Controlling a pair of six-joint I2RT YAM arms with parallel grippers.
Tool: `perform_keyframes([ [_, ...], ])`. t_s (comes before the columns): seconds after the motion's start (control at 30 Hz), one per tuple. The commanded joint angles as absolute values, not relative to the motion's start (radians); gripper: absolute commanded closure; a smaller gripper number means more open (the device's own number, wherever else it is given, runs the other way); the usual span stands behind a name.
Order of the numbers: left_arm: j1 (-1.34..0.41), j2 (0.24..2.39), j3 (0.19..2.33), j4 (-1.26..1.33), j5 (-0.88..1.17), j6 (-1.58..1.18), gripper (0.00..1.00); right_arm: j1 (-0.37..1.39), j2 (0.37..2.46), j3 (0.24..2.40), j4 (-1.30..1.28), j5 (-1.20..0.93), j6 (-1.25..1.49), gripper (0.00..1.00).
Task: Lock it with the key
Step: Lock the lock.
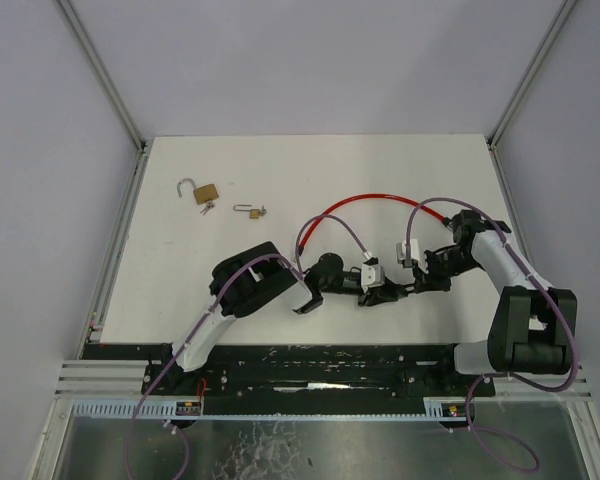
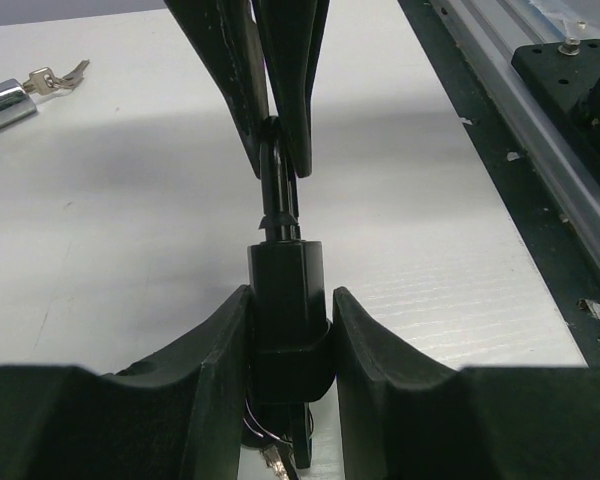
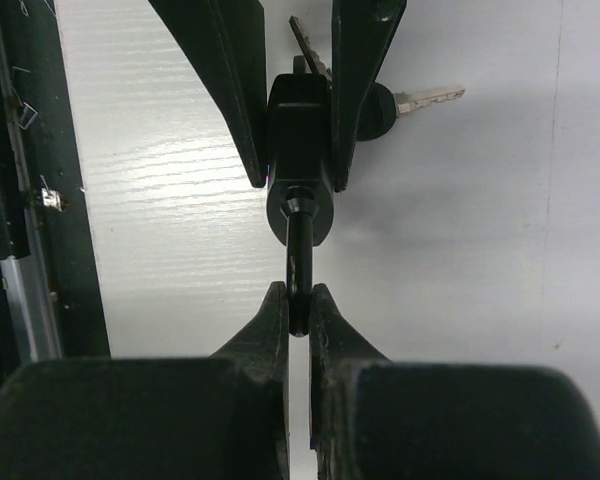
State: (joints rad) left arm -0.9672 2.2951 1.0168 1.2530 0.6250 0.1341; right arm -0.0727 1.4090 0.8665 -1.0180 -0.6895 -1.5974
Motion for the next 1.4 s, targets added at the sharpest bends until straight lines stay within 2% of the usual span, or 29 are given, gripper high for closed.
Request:
perform_keyframes([
  [0.0,-0.997,2.317,1.025,1.225,0.556,0.185,1.0,0.101,1.414,0.775,-0.92,-0.804,-1.43,1.0],
  [0.27,-0.996,2.322,1.018,1.229,0.554,0.167,1.0,0.283,1.465,0.761,-0.769,-0.74,-1.227,1.0],
  [0.77,-0.983,2.313,0.992,1.367,0.6,0.134,1.0,0.291,1.515,0.849,-0.758,-1.032,-1.24,1.0],
  [0.9,-0.982,2.317,0.995,1.371,0.613,0.133,1.0,0.296,1.576,0.847,-0.733,-1.02,-1.252,1.0],
  [1.2,-0.98,2.32,1.001,1.369,0.607,0.133,1.0,0.297,1.642,1.007,-0.939,-1.056,-1.369,1.0],
  [1.27,-0.977,2.32,1.001,1.378,0.6,0.125,1.0,0.298,1.631,1.037,-0.943,-1.1,-1.319,1.0],
  [1.37,-0.975,2.316,0.997,1.389,0.599,0.117,1.0,0.323,1.62,0.996,-0.737,-1.091,-1.114,1.0],
])
